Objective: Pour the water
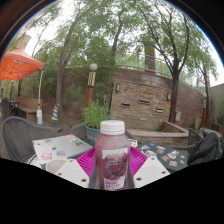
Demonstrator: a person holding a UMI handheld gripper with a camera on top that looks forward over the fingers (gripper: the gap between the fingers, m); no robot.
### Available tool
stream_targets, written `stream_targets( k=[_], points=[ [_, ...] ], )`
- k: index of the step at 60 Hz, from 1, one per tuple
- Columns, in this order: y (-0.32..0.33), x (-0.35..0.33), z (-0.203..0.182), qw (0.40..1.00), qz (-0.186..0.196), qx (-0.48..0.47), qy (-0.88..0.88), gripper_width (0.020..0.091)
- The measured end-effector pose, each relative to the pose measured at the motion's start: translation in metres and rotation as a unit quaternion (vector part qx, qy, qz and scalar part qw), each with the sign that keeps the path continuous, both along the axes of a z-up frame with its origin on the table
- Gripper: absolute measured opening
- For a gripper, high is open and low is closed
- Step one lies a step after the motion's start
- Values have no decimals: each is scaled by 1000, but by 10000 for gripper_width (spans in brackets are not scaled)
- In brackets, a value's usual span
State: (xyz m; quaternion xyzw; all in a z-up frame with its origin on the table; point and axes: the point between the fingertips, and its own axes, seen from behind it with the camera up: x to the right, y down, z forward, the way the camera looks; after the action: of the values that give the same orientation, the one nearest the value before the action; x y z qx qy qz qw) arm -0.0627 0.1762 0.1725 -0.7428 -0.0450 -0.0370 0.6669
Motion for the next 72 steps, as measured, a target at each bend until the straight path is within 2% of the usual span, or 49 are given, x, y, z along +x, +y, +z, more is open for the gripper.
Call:
stream_targets(
  k=[6, 12, 27, 36, 40, 41, 46, 52, 55, 65, 72],
  points=[
    [7, 15, -56, 999, -11, -16, 34, 445],
    [17, 20, -82, 998, -8, -25, 60, 446],
    [15, 25, -78, 998, -16, -3, 57, 445],
    [13, 24, -81, 998, -32, -9, 48, 447],
    [16, 25, -86, 998, -31, -5, 48, 486],
    [16, 25, -86, 998, -31, -4, 46, 521],
    [16, 26, -87, 999, -32, -7, 41, 604],
    [10, 29, -98, 997, -43, -36, 47, 762],
    [5, 27, -96, 998, -40, -35, 44, 805],
    [-34, 18, -83, 998, -35, -30, 35, 818],
    [-79, 17, -64, 998, -47, -23, 31, 818]
  ],
)
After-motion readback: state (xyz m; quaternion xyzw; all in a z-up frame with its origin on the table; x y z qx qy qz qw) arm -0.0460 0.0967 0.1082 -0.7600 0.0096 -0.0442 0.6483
